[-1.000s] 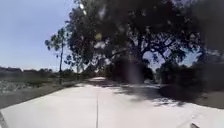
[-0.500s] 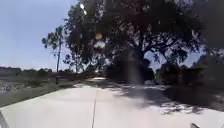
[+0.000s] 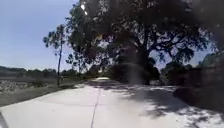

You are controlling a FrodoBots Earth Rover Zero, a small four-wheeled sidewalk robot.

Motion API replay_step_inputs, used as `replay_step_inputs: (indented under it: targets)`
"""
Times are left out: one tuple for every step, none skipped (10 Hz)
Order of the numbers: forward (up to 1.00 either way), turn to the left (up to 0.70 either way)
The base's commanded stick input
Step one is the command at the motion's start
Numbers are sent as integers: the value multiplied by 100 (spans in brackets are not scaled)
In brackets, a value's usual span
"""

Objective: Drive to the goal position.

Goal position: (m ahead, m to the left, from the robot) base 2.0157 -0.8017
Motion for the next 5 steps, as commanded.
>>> replay_step_inputs:
  targets:
    - [70, 0]
    - [70, 0]
    - [70, 0]
    - [70, 0]
    - [70, 0]
